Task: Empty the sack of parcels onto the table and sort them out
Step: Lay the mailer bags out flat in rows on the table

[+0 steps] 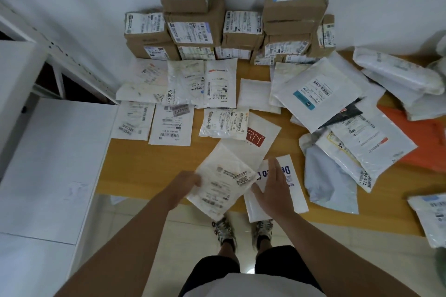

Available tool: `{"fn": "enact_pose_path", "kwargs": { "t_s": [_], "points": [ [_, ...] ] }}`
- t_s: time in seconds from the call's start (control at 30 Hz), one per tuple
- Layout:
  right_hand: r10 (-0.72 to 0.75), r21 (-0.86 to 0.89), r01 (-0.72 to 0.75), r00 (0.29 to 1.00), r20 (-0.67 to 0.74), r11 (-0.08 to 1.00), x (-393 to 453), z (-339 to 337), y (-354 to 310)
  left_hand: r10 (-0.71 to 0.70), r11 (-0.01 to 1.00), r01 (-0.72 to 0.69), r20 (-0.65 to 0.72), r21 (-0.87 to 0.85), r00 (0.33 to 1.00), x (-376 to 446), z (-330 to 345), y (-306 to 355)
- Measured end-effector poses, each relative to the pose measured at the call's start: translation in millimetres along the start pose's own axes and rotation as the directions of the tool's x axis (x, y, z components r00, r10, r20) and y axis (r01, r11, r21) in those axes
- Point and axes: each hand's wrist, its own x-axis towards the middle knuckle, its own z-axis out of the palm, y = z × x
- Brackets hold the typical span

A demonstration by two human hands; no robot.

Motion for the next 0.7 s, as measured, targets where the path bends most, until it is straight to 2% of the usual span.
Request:
{"fn": "enact_pose_path", "kwargs": {
  "t_s": [0.07,0.1,0.17,0.2,0.23,0.27,0.33,0.37,0.4,0.47,0.53,0.63,0.7],
  "points": [
    [-0.008,-0.146,0.01,1.0,0.01,0.989,-4,3,7,-0.025,1.0,0.027,-0.135,0.015,0.991,15,-6,-15],
    [-0.02,-0.234,0.031,0.999,0.05,0.972,-8,7,13,-0.018,0.995,0.039,-0.221,0.09,0.975,18,-5,-20],
    [0.001,-0.38,0.05,0.991,0.133,0.924,-15,16,22,0.084,0.921,0.083,-0.403,0.381,0.912,15,2,-26],
    [0.009,-0.415,0.052,0.99,0.144,0.908,-19,22,23,0.222,0.846,0.049,-0.433,0.531,0.874,12,7,-29],
    [0.015,-0.434,0.051,0.989,0.147,0.9,-22,27,21,0.378,0.756,-0.053,-0.369,0.652,0.849,9,13,-32],
    [0.026,-0.445,0.045,0.988,0.151,0.894,-24,31,16,0.497,0.646,-0.179,-0.231,0.742,0.836,8,19,-36],
    [0.033,-0.452,0.043,0.987,0.16,0.891,-26,39,-1,0.557,0.409,-0.318,0.042,0.855,0.829,8,31,-48],
    [0.037,-0.444,0.042,0.985,0.168,0.895,-27,45,-11,0.532,0.355,-0.314,0.086,0.88,0.842,11,33,-55],
    [0.05,-0.435,0.03,0.984,0.173,0.9,-27,50,-21,0.499,0.361,-0.288,0.077,0.887,0.863,13,35,-61],
    [0.071,-0.412,0.007,0.982,0.173,0.911,-24,60,-37,0.449,0.435,-0.225,0.007,0.872,0.894,11,36,-66],
    [0.043,-0.409,0.032,0.984,0.173,0.912,-22,69,-46,0.44,0.481,-0.152,-0.087,0.864,0.894,7,32,-67],
    [-0.077,-0.447,0.179,0.968,0.238,0.876,-23,79,-48,0.357,0.537,-0.015,-0.212,0.843,0.91,6,21,-75],
    [-0.085,-0.498,0.255,0.937,0.338,0.829,-23,79,-46,0.334,0.594,0.023,-0.272,0.804,0.902,7,16,-78]
  ]
}}
